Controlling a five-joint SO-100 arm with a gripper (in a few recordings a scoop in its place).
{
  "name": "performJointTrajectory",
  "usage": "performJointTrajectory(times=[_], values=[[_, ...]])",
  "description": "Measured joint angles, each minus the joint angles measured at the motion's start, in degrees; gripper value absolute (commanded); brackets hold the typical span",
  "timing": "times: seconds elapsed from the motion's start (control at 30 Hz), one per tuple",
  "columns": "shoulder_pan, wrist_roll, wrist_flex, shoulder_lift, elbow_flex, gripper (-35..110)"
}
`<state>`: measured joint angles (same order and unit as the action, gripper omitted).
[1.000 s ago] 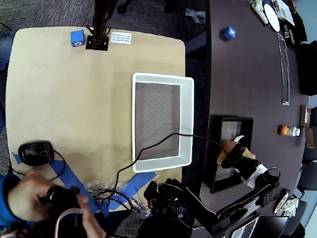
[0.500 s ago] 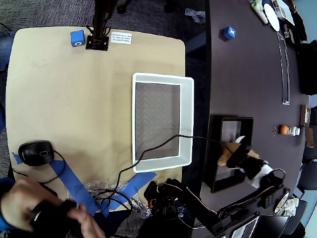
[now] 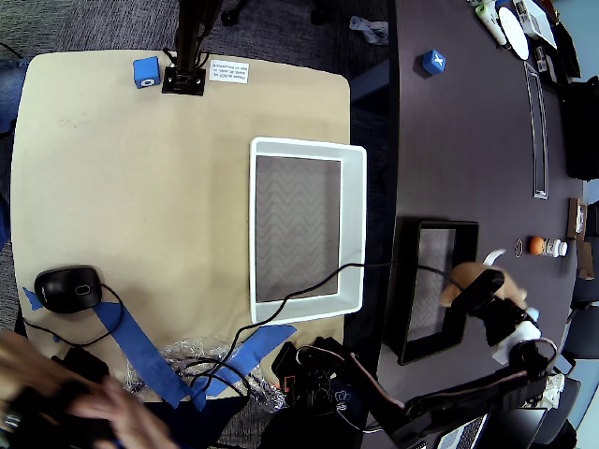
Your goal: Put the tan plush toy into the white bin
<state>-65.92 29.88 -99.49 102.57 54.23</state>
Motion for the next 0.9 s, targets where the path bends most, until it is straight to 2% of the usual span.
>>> performJointTrajectory(times=[0.9], values=[[44.56, -24.7, 0.0, 31.99, 24.43, 0]])
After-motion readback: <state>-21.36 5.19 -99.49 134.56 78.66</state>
